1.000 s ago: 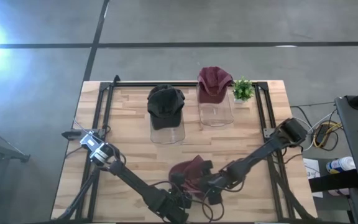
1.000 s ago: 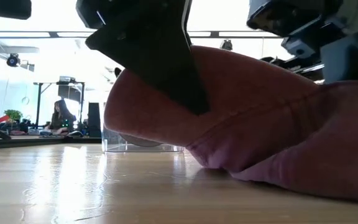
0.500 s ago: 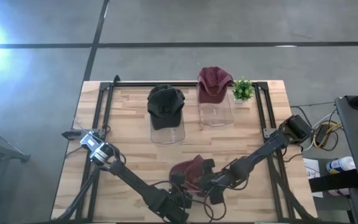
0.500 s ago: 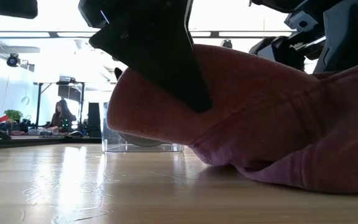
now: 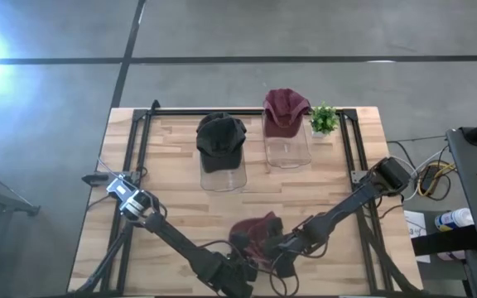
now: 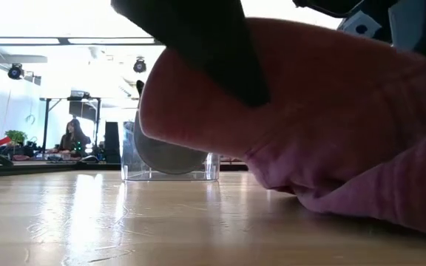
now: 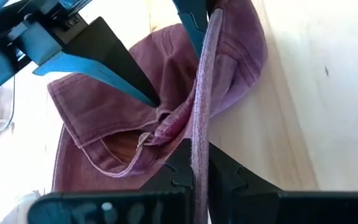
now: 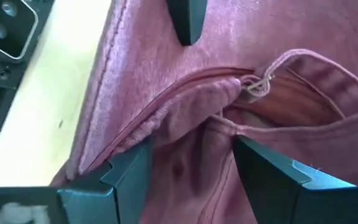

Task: Pick & Place hat
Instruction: Put the red cap into the right transparent bin

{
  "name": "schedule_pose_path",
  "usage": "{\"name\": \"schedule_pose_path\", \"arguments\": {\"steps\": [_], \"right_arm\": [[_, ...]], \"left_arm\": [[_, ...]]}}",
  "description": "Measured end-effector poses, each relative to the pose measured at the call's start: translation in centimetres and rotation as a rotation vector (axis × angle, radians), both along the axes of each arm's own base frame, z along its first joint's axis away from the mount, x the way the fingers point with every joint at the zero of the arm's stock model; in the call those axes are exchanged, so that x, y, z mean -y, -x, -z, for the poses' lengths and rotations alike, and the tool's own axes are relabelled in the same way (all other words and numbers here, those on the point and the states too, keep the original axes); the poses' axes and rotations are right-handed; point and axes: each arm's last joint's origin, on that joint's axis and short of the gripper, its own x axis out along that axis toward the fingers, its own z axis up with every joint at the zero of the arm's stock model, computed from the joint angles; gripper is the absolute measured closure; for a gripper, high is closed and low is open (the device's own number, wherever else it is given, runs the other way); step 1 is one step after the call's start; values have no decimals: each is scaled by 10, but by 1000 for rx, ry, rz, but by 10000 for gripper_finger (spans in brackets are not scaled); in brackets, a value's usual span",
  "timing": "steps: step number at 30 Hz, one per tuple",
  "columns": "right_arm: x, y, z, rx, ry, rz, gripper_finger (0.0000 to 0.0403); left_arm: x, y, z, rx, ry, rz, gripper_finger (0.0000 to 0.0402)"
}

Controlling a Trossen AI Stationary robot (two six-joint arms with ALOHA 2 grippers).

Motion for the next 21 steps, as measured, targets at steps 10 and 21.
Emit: {"name": "schedule_pose_path", "arguments": {"steps": [10,21], "right_arm": [[2,3,-10,-23,50,-44,179],[7,16,-35,-19,57,-53,179]], "left_arm": [[-1,-2,-2,23,-1,-11,383],[-6,-4,0,17,-9,-25,383]]}}
